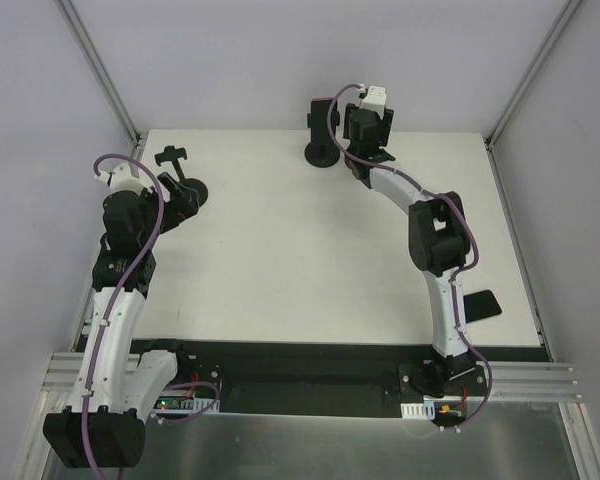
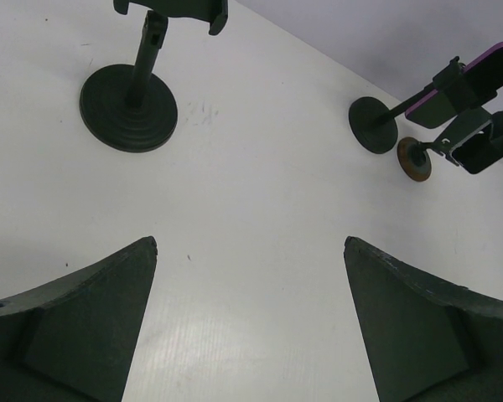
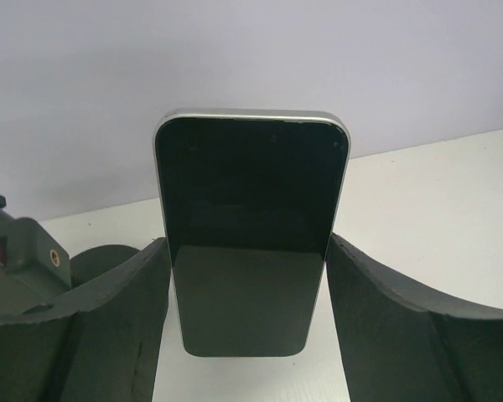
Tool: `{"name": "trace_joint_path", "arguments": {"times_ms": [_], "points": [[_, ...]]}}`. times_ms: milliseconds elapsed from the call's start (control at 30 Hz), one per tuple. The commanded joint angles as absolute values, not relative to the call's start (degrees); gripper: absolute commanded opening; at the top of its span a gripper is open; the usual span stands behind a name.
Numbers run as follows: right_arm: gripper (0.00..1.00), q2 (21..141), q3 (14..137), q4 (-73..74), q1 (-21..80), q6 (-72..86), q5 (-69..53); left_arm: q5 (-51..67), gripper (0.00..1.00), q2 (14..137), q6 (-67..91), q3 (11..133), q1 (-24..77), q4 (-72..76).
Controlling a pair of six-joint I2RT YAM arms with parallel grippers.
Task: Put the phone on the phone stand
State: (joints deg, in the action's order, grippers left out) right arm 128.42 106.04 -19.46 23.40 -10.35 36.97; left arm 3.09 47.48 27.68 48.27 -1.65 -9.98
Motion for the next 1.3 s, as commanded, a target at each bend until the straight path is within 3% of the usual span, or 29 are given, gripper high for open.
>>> {"name": "trace_joint_path", "arguments": {"times_ms": [0,433,1267], "points": [[0.01,128.93,111.54,-28.12,23.56,-15.20,34.72,5.18,0.92,47.20,27.95,50.98,-2.99,-9.05],[0.01,135.17,117.16,-29.44,21.80,-18.01,31.46,6.50,0.91,48.25,28.56,50.89,-3.96,-9.23],[0.01,137.20,116.46,-28.83,21.09,-16.17,27.95,8.00,0.91,48.96,29.88,50.45,-5.01,-8.88]]}}
